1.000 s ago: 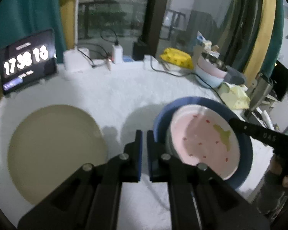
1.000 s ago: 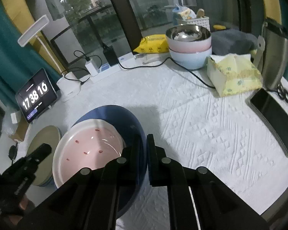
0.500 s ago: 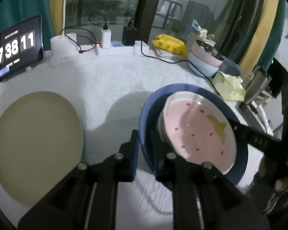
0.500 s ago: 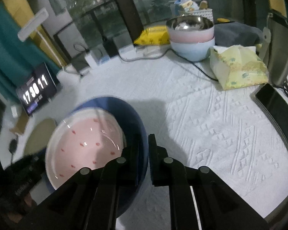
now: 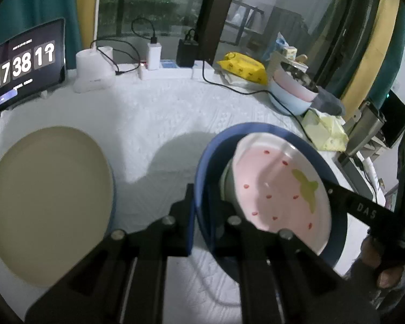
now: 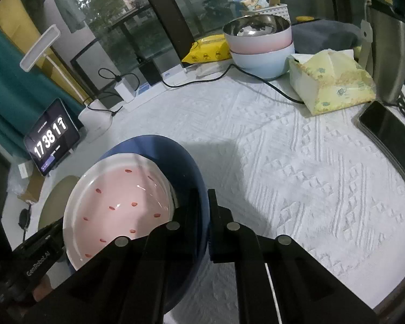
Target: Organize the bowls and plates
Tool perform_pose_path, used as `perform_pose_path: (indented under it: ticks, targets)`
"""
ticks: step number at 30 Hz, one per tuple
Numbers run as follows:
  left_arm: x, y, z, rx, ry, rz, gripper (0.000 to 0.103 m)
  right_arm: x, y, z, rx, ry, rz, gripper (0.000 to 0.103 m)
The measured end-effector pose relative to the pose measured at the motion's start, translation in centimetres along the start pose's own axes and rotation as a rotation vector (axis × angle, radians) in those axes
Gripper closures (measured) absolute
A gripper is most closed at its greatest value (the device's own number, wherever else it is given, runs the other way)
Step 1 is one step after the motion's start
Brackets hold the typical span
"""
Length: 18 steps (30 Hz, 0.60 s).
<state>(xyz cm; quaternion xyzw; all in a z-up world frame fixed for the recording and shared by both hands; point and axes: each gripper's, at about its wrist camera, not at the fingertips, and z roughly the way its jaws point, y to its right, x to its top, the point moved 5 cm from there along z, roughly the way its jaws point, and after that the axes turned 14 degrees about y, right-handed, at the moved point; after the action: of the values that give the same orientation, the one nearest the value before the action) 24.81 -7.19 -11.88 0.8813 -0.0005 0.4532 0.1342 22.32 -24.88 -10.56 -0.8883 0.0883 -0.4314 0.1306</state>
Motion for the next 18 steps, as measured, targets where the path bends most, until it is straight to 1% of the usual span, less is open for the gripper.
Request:
perform_pose_path:
  ticks: [9, 18]
  targets:
    - [1.4, -0.6, -1.7, -0.009, 0.054, -0.001, 0.097, 1.2, -1.6, -1.1, 0.013, 0.035, -0.014, 0.096]
    - [3.2, -2.9, -3.9, -0.001, 0.108, -0.025, 0.097, 2.1, -5.0, -1.5, 0.044, 0.054, -0.042, 0.096]
